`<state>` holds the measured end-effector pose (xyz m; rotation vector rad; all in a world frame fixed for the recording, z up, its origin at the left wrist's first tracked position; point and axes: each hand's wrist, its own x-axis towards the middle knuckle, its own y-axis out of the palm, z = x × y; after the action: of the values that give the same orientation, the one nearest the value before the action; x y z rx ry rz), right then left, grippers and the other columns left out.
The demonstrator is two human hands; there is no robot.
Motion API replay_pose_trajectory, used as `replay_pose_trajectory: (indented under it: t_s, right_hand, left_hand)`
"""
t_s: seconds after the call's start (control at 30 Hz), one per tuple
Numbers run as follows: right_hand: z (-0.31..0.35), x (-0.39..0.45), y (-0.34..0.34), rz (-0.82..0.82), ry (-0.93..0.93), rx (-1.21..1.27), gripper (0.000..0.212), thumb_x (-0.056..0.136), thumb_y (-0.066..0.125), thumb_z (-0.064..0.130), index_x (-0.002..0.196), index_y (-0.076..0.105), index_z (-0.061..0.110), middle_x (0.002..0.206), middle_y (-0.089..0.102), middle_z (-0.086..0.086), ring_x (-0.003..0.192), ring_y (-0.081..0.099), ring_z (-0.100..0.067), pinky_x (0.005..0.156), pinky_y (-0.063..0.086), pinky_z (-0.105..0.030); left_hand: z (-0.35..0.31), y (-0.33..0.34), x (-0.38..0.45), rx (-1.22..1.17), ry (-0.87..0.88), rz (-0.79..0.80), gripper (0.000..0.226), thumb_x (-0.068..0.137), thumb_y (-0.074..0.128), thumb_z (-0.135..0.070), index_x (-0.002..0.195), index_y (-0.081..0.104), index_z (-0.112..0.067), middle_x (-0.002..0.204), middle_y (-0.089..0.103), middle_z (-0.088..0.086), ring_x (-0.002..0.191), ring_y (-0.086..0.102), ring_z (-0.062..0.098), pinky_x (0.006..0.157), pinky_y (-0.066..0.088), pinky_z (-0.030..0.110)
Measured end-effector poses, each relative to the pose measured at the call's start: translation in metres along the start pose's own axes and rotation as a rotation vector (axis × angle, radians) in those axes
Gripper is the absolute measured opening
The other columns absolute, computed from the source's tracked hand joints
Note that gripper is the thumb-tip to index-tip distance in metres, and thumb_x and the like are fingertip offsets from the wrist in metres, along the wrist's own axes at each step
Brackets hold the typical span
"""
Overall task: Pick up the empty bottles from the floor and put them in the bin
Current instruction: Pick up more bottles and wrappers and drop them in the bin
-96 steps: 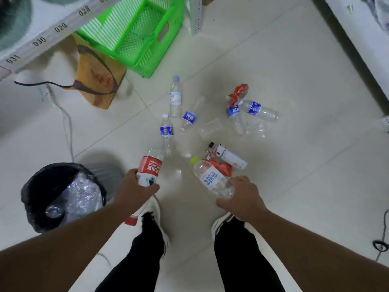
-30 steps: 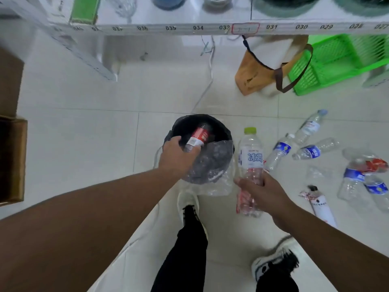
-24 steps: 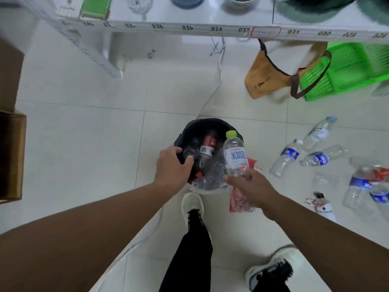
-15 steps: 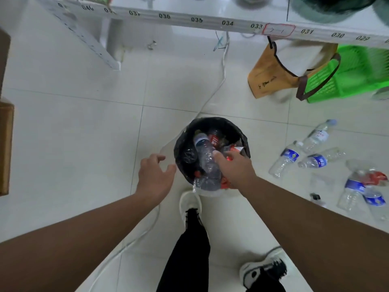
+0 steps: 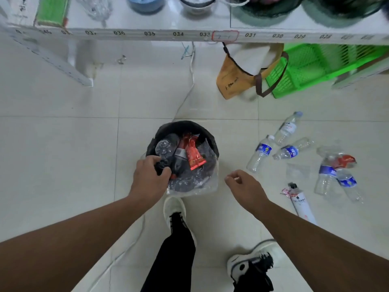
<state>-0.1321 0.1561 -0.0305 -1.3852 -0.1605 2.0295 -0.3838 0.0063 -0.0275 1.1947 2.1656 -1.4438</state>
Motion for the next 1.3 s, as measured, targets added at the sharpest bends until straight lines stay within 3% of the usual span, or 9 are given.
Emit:
replay_pose_trajectory:
  t_s: [0.13, 0.27, 0.37, 0.47, 0.6, 0.73, 0.9, 1.07, 1.3]
  right_hand:
    - [-0.048, -0.016, -0.042, -0.034, 0.049, 0.066, 0.014, 0.097, 0.064, 0.043, 0.097, 0.068, 0.03, 0.093, 0.07, 0.012, 0.085, 0.062, -0.003, 0.065, 0.041, -0.024]
    - [-0.104, -0.031, -0.084, -0.081, 0.1, 0.149, 0.014, 0.095, 0.065, 0.045, 0.094, 0.069, 0.031, 0.089, 0.071, 0.01, 0.083, 0.066, -0.01, 0.068, 0.046, -0.028]
    - [-0.15, -0.041, -0.116, -0.103, 0.138, 0.191, 0.016, 0.093, 0.066, 0.047, 0.093, 0.069, 0.032, 0.088, 0.072, 0.01, 0.083, 0.068, -0.011, 0.071, 0.049, -0.029]
    - [-0.2, -0.054, -0.149, -0.128, 0.169, 0.223, 0.016, 0.092, 0.068, 0.05, 0.093, 0.068, 0.034, 0.091, 0.072, 0.013, 0.084, 0.066, -0.004, 0.067, 0.045, -0.026]
    - [-0.267, -0.077, -0.19, -0.138, 0.226, 0.265, 0.025, 0.091, 0.07, 0.051, 0.108, 0.066, 0.034, 0.1, 0.068, 0.014, 0.088, 0.06, 0.001, 0.071, 0.042, -0.024]
    - [-0.326, -0.102, -0.229, -0.141, 0.277, 0.301, 0.037, 0.092, 0.072, 0.049, 0.122, 0.061, 0.03, 0.109, 0.069, 0.003, 0.099, 0.065, -0.016, 0.079, 0.045, -0.029]
    - [-0.37, -0.11, -0.26, -0.174, 0.328, 0.311, 0.045, 0.091, 0.075, 0.047, 0.129, 0.061, 0.026, 0.1, 0.068, 0.006, 0.09, 0.064, -0.013, 0.079, 0.045, -0.031]
    - [-0.372, -0.097, -0.265, -0.211, 0.336, 0.347, 0.05, 0.089, 0.078, 0.047, 0.131, 0.061, 0.026, 0.098, 0.069, 0.006, 0.088, 0.063, -0.008, 0.078, 0.046, -0.032]
    - [-0.329, -0.068, -0.256, -0.189, 0.341, 0.397, 0.058, 0.087, 0.081, 0.045, 0.138, 0.06, 0.027, 0.122, 0.065, -0.002, 0.106, 0.063, -0.019, 0.085, 0.044, -0.03]
  left_hand:
    - [-0.035, 0.026, -0.013, 0.043, 0.056, 0.075, 0.025, 0.093, 0.063, -0.034, 0.108, 0.067, -0.015, 0.107, 0.067, 0.014, 0.093, 0.069, 0.036, 0.082, 0.061, 0.05]
    - [-0.078, 0.066, -0.043, 0.045, 0.14, 0.105, 0.017, 0.09, 0.063, -0.024, 0.079, 0.053, -0.016, 0.075, 0.058, 0.018, 0.063, 0.053, 0.024, 0.057, 0.046, 0.046]
    - [-0.107, 0.103, -0.065, 0.121, 0.158, 0.148, 0.023, 0.092, 0.062, -0.037, 0.098, 0.062, -0.015, 0.1, 0.064, 0.016, 0.09, 0.064, 0.035, 0.08, 0.057, 0.049]
    - [-0.133, 0.146, -0.086, 0.213, 0.166, 0.134, 0.035, 0.094, 0.07, -0.034, 0.124, 0.064, -0.018, 0.121, 0.062, 0.007, 0.111, 0.062, 0.031, 0.101, 0.052, 0.049]
    - [-0.164, 0.204, -0.107, 0.275, 0.233, 0.148, 0.04, 0.09, 0.077, -0.027, 0.125, 0.067, -0.01, 0.12, 0.064, 0.015, 0.113, 0.061, 0.035, 0.103, 0.048, 0.046]
    - [-0.201, 0.24, -0.118, 0.237, 0.23, 0.195, 0.044, 0.089, 0.075, -0.044, 0.127, 0.057, -0.034, 0.13, 0.06, 0.004, 0.11, 0.062, 0.021, 0.097, 0.046, 0.037]
    - [-0.233, 0.259, -0.122, 0.27, 0.228, 0.184, 0.057, 0.082, 0.073, -0.053, 0.131, 0.057, -0.03, 0.13, 0.057, 0.002, 0.11, 0.061, 0.023, 0.101, 0.051, 0.045]
    - [-0.252, 0.28, -0.116, 0.272, 0.222, 0.192, 0.063, 0.083, 0.072, -0.052, 0.139, 0.055, -0.028, 0.135, 0.055, -0.001, 0.109, 0.061, 0.02, 0.094, 0.05, 0.041]
    - [-0.28, 0.297, -0.089, 0.333, 0.178, 0.286, 0.071, 0.076, 0.071, -0.054, 0.14, 0.055, -0.029, 0.137, 0.058, 0.001, 0.125, 0.059, 0.026, 0.106, 0.051, 0.05]
